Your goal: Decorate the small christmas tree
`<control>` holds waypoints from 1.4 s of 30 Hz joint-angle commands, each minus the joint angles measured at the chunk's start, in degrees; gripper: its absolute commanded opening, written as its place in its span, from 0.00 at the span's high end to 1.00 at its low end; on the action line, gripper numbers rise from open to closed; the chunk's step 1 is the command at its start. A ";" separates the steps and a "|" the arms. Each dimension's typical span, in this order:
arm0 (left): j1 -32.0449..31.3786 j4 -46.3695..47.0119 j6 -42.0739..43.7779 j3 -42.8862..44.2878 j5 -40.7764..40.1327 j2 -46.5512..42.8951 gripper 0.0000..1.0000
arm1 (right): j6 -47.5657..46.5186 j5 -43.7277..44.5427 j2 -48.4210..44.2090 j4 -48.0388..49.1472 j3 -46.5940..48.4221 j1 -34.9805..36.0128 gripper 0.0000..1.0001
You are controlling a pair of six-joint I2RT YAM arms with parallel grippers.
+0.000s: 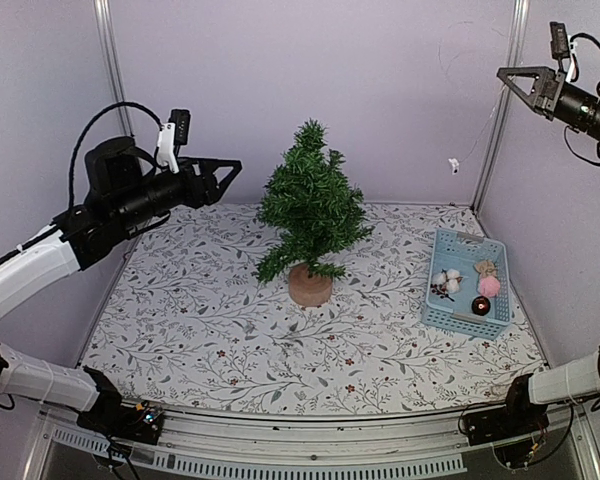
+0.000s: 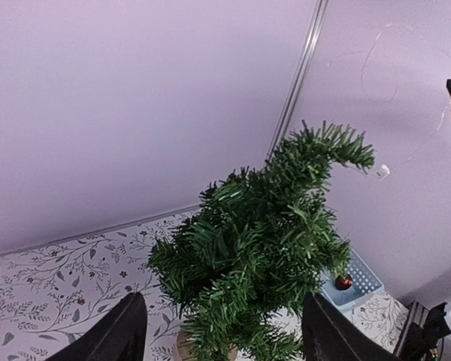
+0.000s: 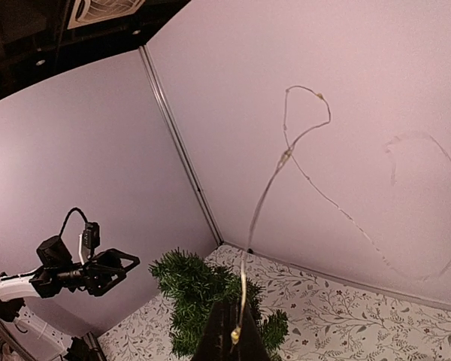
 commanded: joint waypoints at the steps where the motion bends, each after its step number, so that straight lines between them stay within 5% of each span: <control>1: -3.54 0.50 4.85 3.67 -1.06 0.79 0.28 | 2.32 -4.89 2.13 2.72 5.35 0.64 1.00; 7: -12.16 0.63 13.66 10.76 0.96 4.93 0.23 | 8.06 -8.98 3.15 10.10 7.42 1.80 1.00; 13: -22.77 -0.39 19.54 18.91 2.98 13.21 0.06 | 9.04 -9.82 2.83 11.70 7.00 4.29 1.00; 19: -29.57 0.42 23.44 26.91 3.98 23.97 0.04 | 8.67 -8.39 0.86 13.15 2.94 7.71 1.00; 42: -30.70 13.71 14.26 40.10 12.33 46.87 0.09 | 5.62 -0.21 0.92 15.57 -4.53 22.16 1.00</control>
